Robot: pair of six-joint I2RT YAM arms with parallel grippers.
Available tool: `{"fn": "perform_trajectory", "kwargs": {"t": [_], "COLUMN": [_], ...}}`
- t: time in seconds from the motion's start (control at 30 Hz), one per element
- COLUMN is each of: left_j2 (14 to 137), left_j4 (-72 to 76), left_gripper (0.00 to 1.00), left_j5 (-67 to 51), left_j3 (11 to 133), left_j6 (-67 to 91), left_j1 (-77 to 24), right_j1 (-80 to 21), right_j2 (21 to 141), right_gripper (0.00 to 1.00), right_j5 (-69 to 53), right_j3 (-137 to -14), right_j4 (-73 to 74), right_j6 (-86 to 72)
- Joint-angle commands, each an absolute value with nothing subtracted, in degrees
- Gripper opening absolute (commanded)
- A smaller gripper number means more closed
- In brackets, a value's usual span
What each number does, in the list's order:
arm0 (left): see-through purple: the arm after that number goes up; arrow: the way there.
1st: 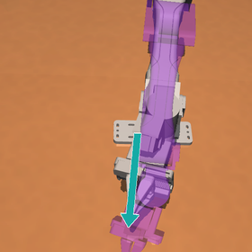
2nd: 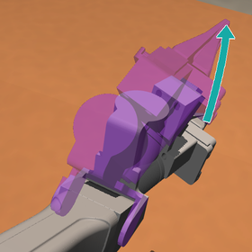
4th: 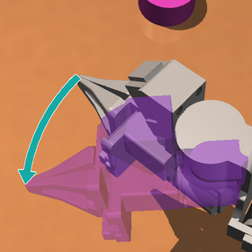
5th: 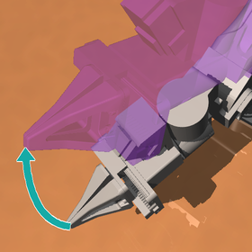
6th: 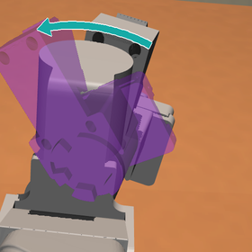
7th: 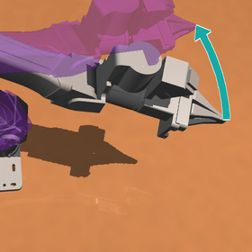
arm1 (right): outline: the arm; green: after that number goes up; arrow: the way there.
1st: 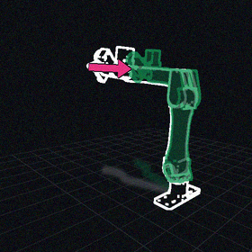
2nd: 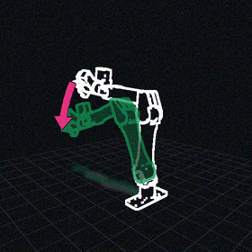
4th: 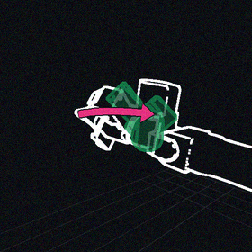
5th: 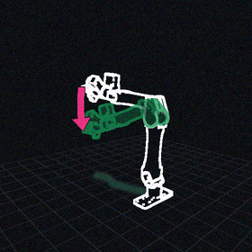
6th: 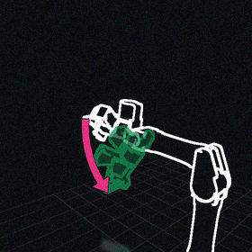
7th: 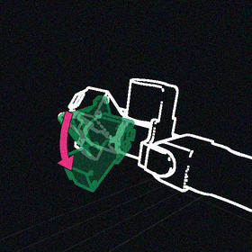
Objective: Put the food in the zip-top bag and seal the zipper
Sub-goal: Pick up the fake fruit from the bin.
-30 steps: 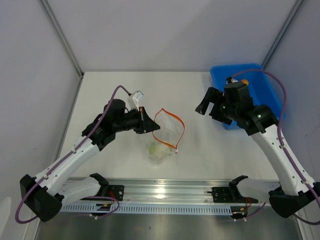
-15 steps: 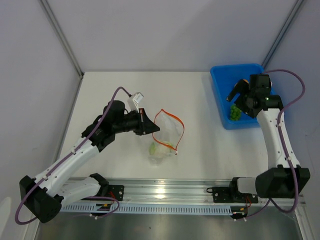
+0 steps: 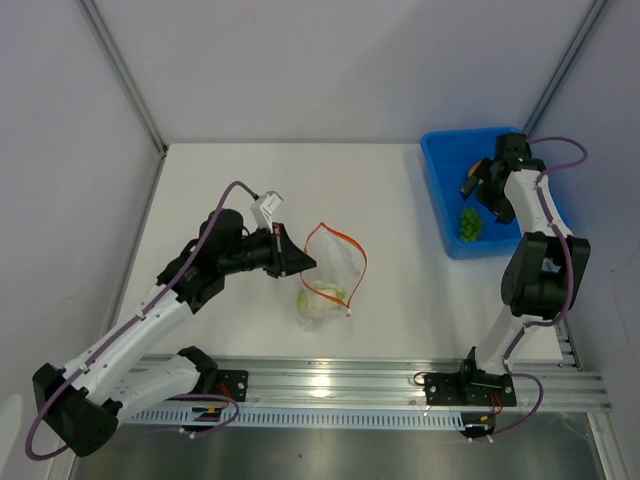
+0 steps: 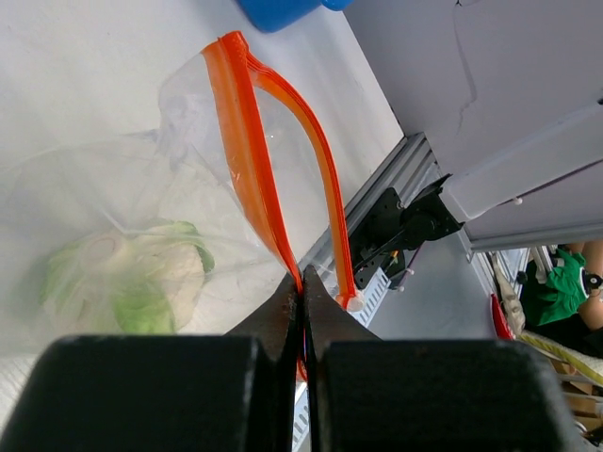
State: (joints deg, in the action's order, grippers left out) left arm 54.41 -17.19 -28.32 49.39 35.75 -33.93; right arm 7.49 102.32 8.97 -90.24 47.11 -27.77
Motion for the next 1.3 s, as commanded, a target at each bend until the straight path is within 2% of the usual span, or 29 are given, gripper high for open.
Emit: {"fn": "perform_trajectory", "kwargs": {"t": [0.0, 0.23, 1.03, 1.23, 1.27], "left_j2": [53.09, 53.61, 54.41, 53.79, 53.44], "left_j4": [-15.29, -15.03, -14.94, -15.29, -15.29], "left_gripper": [0.01, 0.0, 0.0, 0.0, 0.01], "left_j5": [-29.7, -30.67, -30.94, -30.59, -30.5], "left_j3": [48.69, 48.6, 48.17, 47.9, 47.9], "left_j6": [34.54, 34.54, 35.33, 35.42, 35.42], "left_j1": [-33.57, -33.49, -33.49, -33.49, -33.49], "right_j1": [7.82, 7.91, 6.15, 5.89, 5.89], "right_j2": [107.56, 115.74, 125.77, 126.21, 126.38], "right_gripper": [0.99, 0.99, 0.99, 0.9, 0.86], "right_j5": [11.16, 13.71, 15.82, 14.16, 13.72], "right_j3": [-95.0, -99.14, -99.49, -98.97, -99.05], "right_j4": [46.23, 47.99, 48.34, 46.93, 46.76], "right_j6": [-25.93, -26.02, -25.66, -25.93, -25.75]}}
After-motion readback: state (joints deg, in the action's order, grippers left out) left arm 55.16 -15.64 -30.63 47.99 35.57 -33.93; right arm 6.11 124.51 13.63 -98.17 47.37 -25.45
